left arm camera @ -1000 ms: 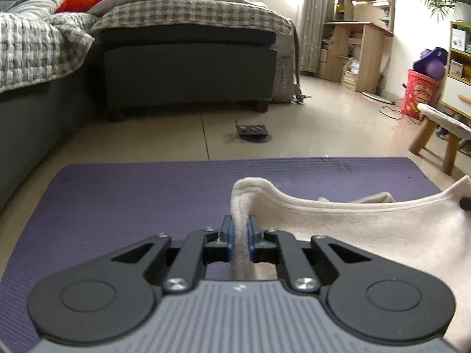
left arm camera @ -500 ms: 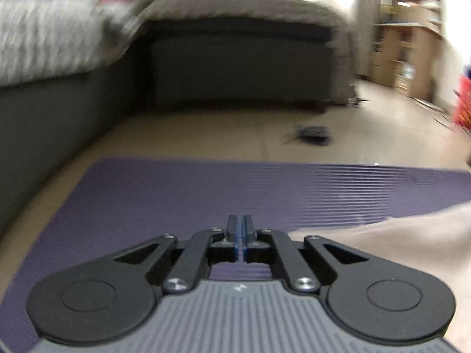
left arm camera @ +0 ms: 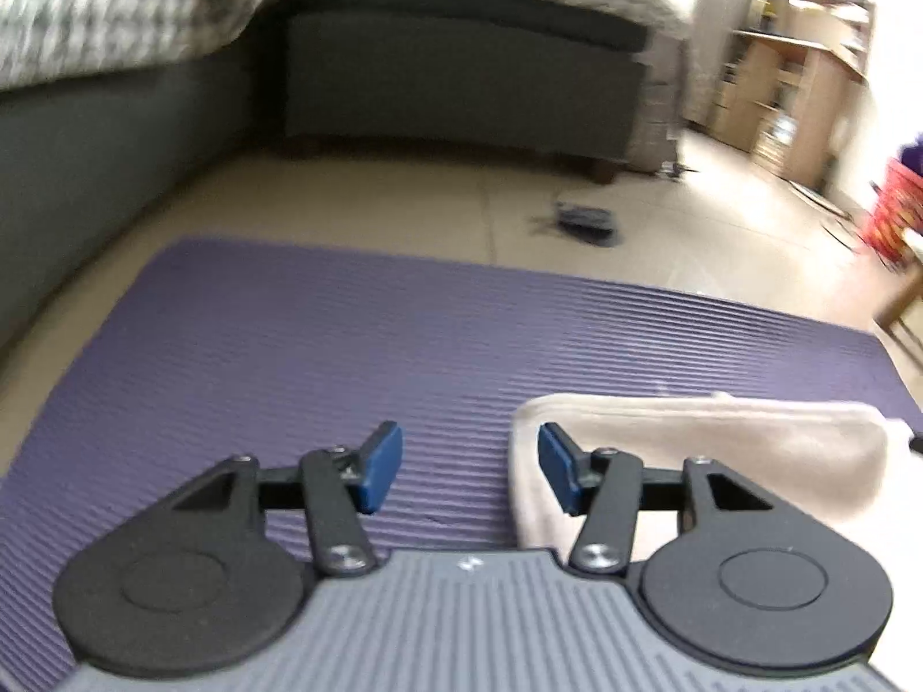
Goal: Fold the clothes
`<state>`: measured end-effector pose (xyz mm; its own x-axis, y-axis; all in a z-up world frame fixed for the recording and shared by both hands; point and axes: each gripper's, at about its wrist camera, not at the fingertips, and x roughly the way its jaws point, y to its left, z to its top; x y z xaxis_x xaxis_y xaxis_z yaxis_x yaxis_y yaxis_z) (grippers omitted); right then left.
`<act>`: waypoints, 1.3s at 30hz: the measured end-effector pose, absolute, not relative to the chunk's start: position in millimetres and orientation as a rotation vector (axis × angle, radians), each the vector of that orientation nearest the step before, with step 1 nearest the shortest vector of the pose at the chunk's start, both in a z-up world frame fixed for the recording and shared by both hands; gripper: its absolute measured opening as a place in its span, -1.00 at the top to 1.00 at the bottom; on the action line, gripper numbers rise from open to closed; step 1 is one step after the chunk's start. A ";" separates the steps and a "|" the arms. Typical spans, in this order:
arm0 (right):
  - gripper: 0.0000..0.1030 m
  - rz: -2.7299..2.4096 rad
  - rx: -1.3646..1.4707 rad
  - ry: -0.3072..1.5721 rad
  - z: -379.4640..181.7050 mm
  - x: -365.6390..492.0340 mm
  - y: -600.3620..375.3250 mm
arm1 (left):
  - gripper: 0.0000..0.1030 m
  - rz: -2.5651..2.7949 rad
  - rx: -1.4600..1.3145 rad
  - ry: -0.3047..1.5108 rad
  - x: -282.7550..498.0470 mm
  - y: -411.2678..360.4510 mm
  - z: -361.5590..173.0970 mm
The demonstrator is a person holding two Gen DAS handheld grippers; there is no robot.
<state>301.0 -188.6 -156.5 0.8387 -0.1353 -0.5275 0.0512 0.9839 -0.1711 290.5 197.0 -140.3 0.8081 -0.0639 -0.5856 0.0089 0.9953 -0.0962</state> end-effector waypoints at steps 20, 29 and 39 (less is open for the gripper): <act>-0.07 0.303 -0.194 0.605 -143.1 122.6 -134.3 | 0.00 -0.444 0.127 0.703 166.3 153.1 -142.9; -0.08 0.264 -0.191 0.728 -168.4 118.9 -136.3 | -0.01 -0.433 0.186 0.777 162.9 147.0 -165.8; -0.04 0.295 -0.110 0.653 -134.3 123.9 -105.4 | 0.00 -0.502 0.086 0.721 163.6 124.6 -136.5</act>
